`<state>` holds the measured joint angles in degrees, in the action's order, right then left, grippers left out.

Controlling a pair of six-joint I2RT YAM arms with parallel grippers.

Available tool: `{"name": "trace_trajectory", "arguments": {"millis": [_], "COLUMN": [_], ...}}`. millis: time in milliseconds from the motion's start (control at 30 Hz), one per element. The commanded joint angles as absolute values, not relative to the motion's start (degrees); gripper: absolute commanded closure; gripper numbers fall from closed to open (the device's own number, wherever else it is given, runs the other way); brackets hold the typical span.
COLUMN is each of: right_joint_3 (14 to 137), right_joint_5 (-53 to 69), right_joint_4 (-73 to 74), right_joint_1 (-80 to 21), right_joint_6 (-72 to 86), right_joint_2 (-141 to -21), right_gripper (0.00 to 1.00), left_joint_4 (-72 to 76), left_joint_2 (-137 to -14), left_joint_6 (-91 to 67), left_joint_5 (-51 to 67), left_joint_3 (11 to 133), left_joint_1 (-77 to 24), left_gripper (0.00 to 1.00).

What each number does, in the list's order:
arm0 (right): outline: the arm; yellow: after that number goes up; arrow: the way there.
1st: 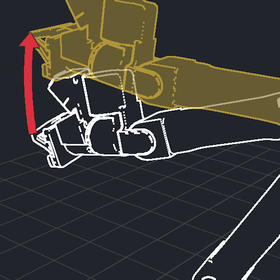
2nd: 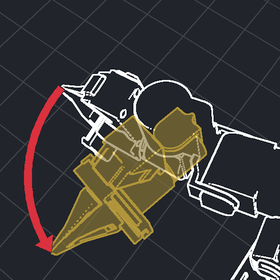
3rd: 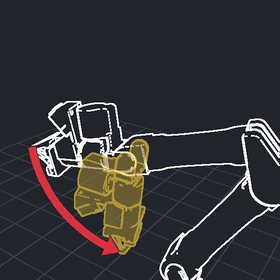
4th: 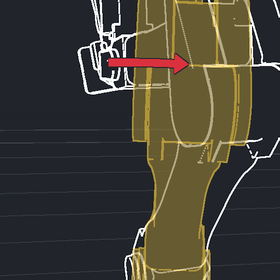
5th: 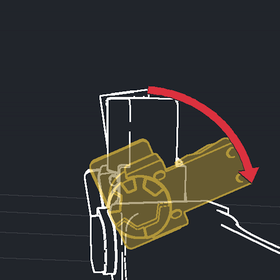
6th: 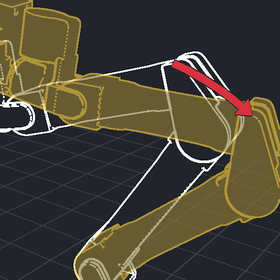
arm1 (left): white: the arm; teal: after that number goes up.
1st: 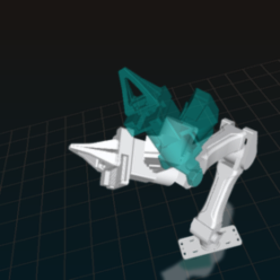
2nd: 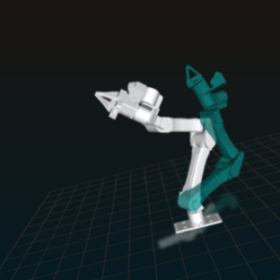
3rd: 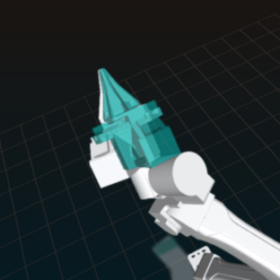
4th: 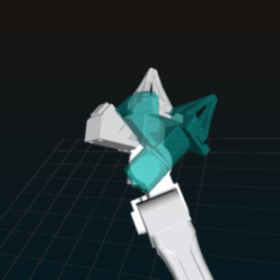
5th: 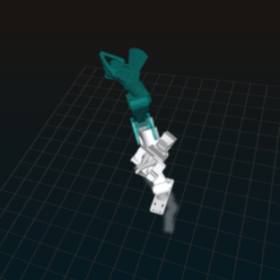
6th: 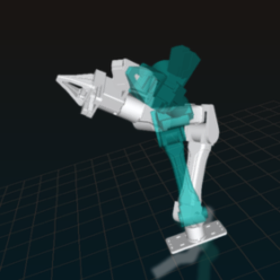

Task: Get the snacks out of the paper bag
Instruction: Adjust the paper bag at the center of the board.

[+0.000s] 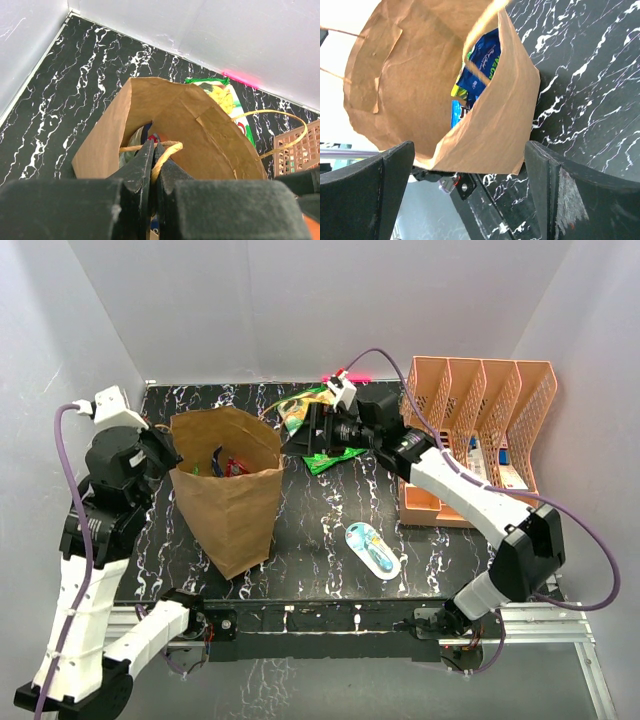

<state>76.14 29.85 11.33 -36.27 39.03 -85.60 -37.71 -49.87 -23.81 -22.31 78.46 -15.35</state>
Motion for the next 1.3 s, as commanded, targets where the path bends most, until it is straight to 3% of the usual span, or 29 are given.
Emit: {"name": "trace_trajectory", "arguments": {"millis": [0, 133, 267, 333, 400, 633, 700, 933, 1100, 1267], "right_joint_3": [84.25, 89.28, 91.65, 92.11, 92.60, 96.80, 97.21, 96.23, 86.54, 79.50], "right_joint_5": [27.94, 26.39, 23.81, 24.55, 23.43, 22.69, 23.42, 24.83, 19.13, 17.71], "right_joint_4": [10.64, 10.72, 9.77, 7.63, 6.66, 6.53, 6.03, 4.67, 1.74, 2.73], "right_joint_1": [-36.10, -36.15, -36.11, -36.06, -36.12, -36.01, -36.03, -35.90, -35.77, -35.77], "right_joint_6": [34.51, 35.94, 40.56, 42.06, 42.01, 39.55, 39.96, 40.65, 38.05, 33.96], "right_joint_2": [-89.28, -93.12, -95.97, -96.75, -97.30, -99.49, -99.67, -99.50, -89.07, -80.35], "right_gripper": [0.04, 0.05, 0.19, 0.33, 0.40, 0.41, 0.46, 0.92, 0.93, 0.93], "left_joint_4": [-35.12, -35.32, -34.52, -34.68, -35.07, -35.86, -35.29, -35.30, -38.15, -47.77], "left_joint_2": [-45.53, -43.88, -43.48, -43.91, -44.66, -46.74, -47.01, -49.92, -52.46, -52.91], "left_joint_6": [-24.52, -26.93, -28.94, -29.70, -30.19, -30.06, -30.06, -30.17, -30.85, -36.35], "left_joint_5": [-23.62, -21.73, -20.07, -20.22, -21.18, -23.12, -23.48, -23.22, -23.09, -19.66], "left_joint_3": [76.84, 75.01, 73.09, 72.95, 73.05, 73.76, 73.70, 75.96, 80.54, 83.74], "left_joint_1": [-15.47, -15.55, -15.54, -15.48, -15.55, -15.47, -15.52, -15.52, -15.55, -15.55], "left_gripper": [1.00, 1.00, 1.00, 1.00, 1.00, 1.00, 1.00, 1.00, 1.00, 0.87]}}
